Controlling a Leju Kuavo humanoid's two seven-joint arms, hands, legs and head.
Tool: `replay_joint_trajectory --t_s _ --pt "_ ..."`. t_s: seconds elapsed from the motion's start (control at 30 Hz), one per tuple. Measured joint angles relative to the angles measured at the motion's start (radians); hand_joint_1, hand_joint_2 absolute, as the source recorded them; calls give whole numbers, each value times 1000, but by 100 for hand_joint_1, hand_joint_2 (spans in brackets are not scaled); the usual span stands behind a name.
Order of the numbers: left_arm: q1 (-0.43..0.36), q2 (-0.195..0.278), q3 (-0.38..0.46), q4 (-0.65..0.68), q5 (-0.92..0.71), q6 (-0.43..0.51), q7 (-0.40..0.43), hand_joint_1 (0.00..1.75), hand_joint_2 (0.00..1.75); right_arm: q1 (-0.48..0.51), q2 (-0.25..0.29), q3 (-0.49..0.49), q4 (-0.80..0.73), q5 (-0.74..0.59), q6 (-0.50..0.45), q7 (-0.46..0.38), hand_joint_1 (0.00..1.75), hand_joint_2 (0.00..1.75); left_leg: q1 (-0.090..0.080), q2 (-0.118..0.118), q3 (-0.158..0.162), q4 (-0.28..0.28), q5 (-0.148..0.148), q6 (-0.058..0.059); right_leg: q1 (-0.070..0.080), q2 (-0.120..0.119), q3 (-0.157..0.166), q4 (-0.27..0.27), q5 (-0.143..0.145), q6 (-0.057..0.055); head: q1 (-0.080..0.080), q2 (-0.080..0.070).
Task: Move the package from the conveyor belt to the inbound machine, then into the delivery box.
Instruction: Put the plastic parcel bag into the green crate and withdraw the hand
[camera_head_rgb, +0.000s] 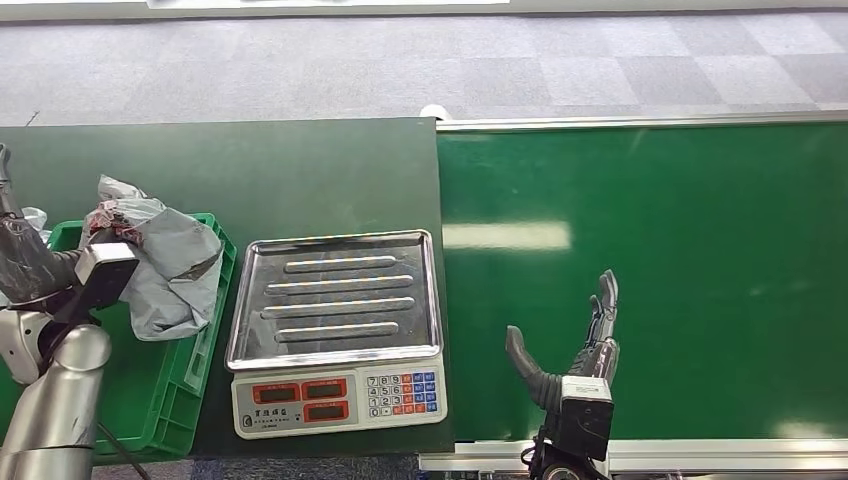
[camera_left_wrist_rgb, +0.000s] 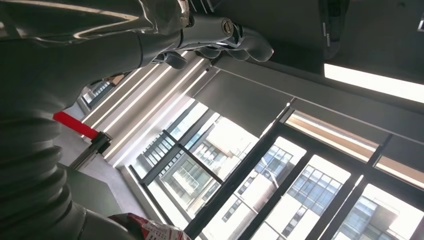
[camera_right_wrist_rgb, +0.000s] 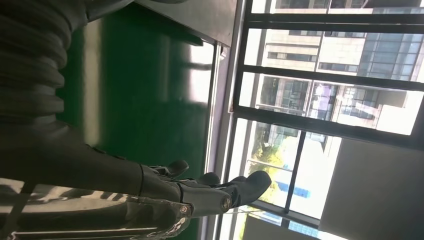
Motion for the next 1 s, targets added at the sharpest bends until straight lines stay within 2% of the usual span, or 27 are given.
replay_joint_trajectory --t_s 0.1,0.23,0.3,0.5,0.7,0.83,1.0 --pt "37 -7 -28 -47 -35 -16 32 0 175 2 0 -3 -1 12 2 6 0 175 0 0 0 0 0 0 0 0 0 0 0 0 0 0" --pt "98 -16 -72 -107 -189 -107 253 0 175 14 0 -18 -8 39 15 10 0 175 -1 0 0 0 0 0 -1 0 0 0 0 0 0 0" --pt "98 -14 -71 -97 -252 -129 326 0 175 19 0 -24 -10 44 18 10 0 175 -1 0 0 0 -1 0 -1 0 0 0 0 0 0 0" --pt "39 1 -34 6 -312 -156 372 0 175 18 2 -41 -10 54 27 22 0 175 0 0 1 0 0 0 0 0 1 0 0 0 0 0" --pt "-18 24 -27 99 -492 -193 515 0 175 17 6 -52 -10 63 30 27 0 175 0 0 2 0 0 0 0 0 2 0 0 0 0 0" --pt "-80 56 -21 202 -626 -203 612 0 175 17 11 -56 -10 62 29 29 0 175 0 0 2 0 0 0 0 0 2 0 0 0 0 0" --pt "-134 99 -9 307 -721 -175 672 0 175 18 18 -60 -10 62 29 36 0 175 0 0 2 0 0 0 0 0 1 1 0 0 0 0"
